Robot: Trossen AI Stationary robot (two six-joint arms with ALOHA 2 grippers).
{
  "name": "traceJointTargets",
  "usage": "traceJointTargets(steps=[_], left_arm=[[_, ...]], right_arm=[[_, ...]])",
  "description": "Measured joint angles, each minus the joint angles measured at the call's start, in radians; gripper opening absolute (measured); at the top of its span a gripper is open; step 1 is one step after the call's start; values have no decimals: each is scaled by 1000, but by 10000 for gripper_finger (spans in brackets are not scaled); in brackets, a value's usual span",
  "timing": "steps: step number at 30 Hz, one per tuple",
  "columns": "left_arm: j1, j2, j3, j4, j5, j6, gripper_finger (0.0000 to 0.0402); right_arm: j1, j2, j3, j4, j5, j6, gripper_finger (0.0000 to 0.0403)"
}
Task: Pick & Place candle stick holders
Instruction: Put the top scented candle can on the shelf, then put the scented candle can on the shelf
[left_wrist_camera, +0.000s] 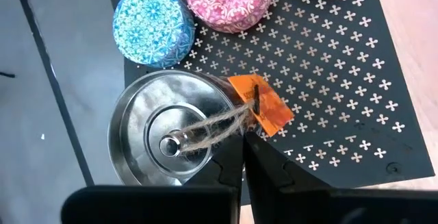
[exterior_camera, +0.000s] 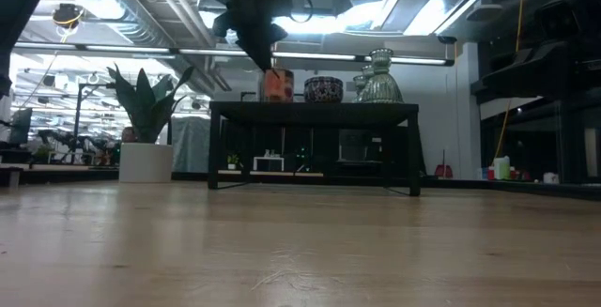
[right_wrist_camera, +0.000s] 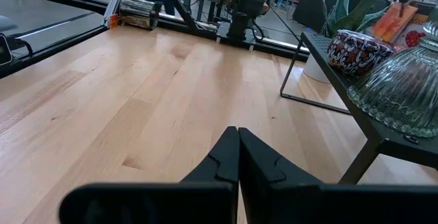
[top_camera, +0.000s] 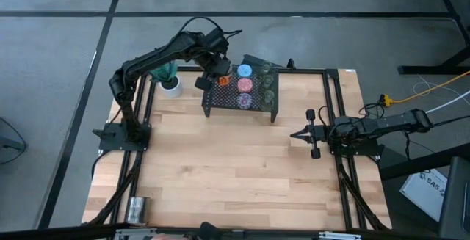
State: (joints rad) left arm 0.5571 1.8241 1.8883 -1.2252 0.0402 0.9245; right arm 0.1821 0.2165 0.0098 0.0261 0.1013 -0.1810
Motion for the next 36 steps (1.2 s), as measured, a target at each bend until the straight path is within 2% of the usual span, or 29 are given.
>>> traceJointTargets(steps=[5, 13, 20, 24, 30, 36], left_arm=[[0, -8, -4, 6, -8, -23, 21], [0, -8, -4, 0, -57, -41, 76], [-7, -8, 77, -29, -71, -104, 136], [-32, -9, 140, -104, -75, -149, 161], [-106, -21, 214, -259, -75, -300, 166], [-254, -91, 211, -295, -73, -439, 146]], right_arm=[[0, 0, 0, 0, 0, 0, 3], [0, 0, 0, 0, 0, 0, 3], [0, 0, 0, 0, 0, 0, 3], [0, 0, 0, 0, 0, 0, 3], [0, 0, 0, 0, 0, 0, 3], [0, 0, 0, 0, 0, 0, 3]])
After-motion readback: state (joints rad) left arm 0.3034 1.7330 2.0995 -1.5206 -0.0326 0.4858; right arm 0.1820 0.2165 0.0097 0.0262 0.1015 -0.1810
